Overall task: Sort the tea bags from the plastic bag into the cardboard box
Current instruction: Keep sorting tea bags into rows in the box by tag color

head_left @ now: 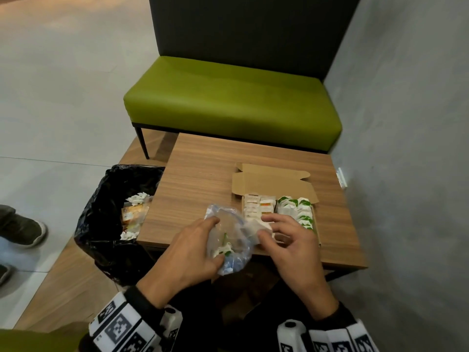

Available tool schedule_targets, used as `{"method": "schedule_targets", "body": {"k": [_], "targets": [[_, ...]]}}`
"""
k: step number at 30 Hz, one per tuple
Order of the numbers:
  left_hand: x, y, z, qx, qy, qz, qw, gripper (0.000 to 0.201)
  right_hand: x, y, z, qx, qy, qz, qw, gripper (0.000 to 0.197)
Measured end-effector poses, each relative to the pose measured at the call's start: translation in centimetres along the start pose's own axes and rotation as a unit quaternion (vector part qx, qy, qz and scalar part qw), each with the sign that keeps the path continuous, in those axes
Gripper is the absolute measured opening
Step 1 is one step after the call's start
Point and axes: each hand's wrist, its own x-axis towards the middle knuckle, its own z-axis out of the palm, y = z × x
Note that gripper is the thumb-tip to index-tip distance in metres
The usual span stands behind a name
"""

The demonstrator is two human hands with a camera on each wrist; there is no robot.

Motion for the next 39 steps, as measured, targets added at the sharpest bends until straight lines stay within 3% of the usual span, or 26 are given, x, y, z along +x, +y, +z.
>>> {"method": "schedule_targets", "body": {"k": [5,11,14,21,24,26,29,34,39], "targets": [[2.9,-1.2,-0.9,-0.018,-0.027,-0.061,0.998,0.085,-0.8,-0.9,-3.5,0.104,0.046,0.013,0.993,0.012],[7.3,-3.8,-0.3,-0.010,-0.059,-0.094,0.994,0.087,-1.3,-2.4,-6.2,0.133,0.106,-0.014,0.985,0.010],[8.0,-4.7,0.3,0.009,-0.060,-0.089,0.994,0.082,-1.4,-2.0,-6.5,0.112,0.089,-0.001,0.990,0.014],[6.7,-3.3,1.1,0.081,0.040,-0.034,0.995,0.081,-1.3,0.5,-4.6,0.111,-0.030,0.060,0.992,0.015],[4.2,-0.4,0.6,-0.051,0.066,0.066,0.994,0.068,-1.5,0.9,-4.1,0.101,-0.085,0.070,0.989,0.019],[2.4,2.0,0.9,-0.205,-0.004,0.117,0.972,0.052,-1.6,1.0,-3.9,0.099,-0.110,0.068,0.987,0.018],[0.7,3.7,2.2,-0.276,-0.082,0.142,0.947,0.032,-1.7,0.9,-3.6,0.102,-0.140,0.062,0.983,0.012],[-0.6,4.3,2.9,-0.383,-0.050,0.080,0.919,0.008,-3.0,1.1,-4.3,0.136,-0.149,0.101,0.974,0.017],[-1.8,5.2,2.7,-0.485,0.002,0.043,0.874,0.010,-5.1,1.4,-3.1,0.073,-0.251,0.126,0.957,0.041]]}}
